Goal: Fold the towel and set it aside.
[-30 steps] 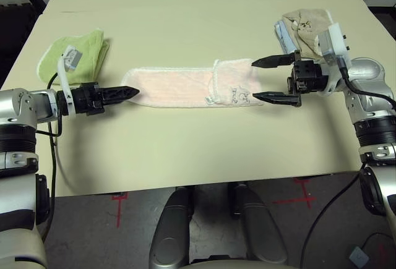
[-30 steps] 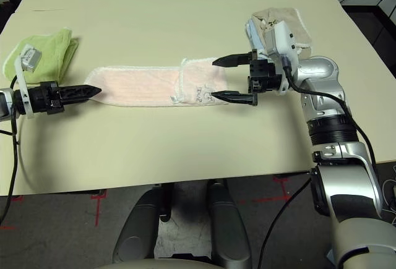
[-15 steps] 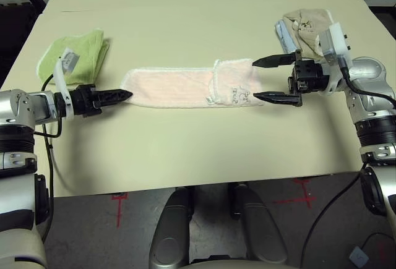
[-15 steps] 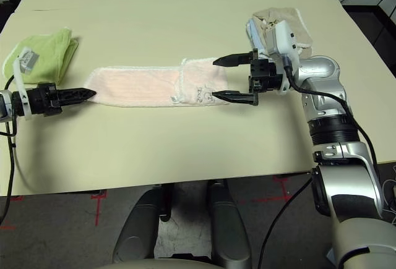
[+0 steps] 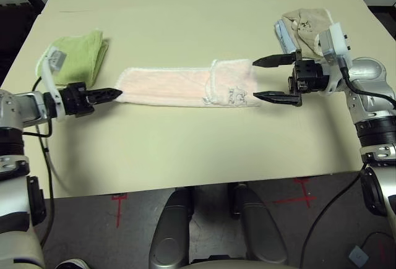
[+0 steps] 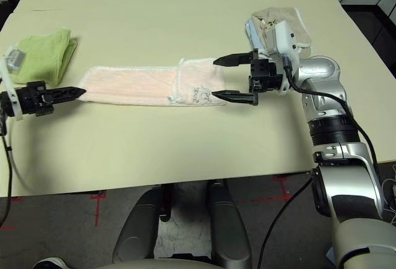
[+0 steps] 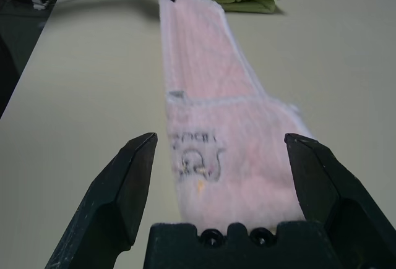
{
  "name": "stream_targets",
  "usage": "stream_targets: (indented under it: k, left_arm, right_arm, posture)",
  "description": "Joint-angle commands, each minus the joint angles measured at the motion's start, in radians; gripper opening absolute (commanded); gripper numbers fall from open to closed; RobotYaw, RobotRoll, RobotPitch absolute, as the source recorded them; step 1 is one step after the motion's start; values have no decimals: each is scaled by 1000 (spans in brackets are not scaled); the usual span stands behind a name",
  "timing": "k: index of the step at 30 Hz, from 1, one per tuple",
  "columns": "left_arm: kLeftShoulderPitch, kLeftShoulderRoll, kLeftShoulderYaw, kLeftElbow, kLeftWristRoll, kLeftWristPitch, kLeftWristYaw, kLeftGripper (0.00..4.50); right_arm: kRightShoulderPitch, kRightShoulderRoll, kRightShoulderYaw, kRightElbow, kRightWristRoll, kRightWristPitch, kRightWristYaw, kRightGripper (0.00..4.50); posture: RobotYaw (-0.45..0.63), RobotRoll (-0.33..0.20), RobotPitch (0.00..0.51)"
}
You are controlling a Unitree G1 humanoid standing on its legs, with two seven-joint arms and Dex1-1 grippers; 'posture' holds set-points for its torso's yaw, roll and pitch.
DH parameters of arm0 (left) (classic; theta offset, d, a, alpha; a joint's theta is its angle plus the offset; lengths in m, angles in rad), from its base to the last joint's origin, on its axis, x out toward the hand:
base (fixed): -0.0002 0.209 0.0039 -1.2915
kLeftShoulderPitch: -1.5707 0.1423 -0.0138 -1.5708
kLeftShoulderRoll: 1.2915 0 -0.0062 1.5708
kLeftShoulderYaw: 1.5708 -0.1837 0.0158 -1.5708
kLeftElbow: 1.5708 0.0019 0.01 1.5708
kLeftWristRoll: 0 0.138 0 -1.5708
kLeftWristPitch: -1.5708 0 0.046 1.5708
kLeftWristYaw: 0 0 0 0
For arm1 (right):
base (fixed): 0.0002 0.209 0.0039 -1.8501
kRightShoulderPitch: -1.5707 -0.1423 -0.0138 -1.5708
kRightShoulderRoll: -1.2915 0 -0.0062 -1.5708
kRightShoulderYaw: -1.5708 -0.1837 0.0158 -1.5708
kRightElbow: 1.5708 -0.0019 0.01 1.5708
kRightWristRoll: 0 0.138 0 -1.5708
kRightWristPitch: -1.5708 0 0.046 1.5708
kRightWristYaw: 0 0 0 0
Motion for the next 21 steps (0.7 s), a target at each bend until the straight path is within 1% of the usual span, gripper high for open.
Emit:
stream_targets:
  k: [1,5,8,11,15,18,21]
  left_arm:
    - [82,29,62,-76,-38,45,5,18]
    - [124,9,115,-122,-48,36,52,18]
    - [128,2,115,-129,-47,16,63,18]
    - [118,1,90,-116,-30,-29,59,18]
    - [56,4,31,-82,-12,-90,32,18]
    - [-23,11,-28,-64,-4,-125,-8,18]
    - [-104,-27,-48,-102,-40,-98,-13,18]
  right_arm:
    - [-4,-8,4,32,-15,-27,7,4500]
    - [-23,-1,9,70,-24,-45,11,4500]
    - [-32,3,11,84,-29,-52,14,4500]
    - [-32,1,13,90,-33,-52,18,4500]
    - [-11,-18,13,99,-47,-43,28,4500]
    - [8,-32,11,101,-55,-49,32,4500]
    - [26,-36,10,100,-59,-54,30,4500]
  posture:
    - [107,0,281]
    - [116,0,284]
    - [118,0,285]
    - [115,0,285]
    - [106,0,283]
    - [103,0,283]
    - [106,0,279]
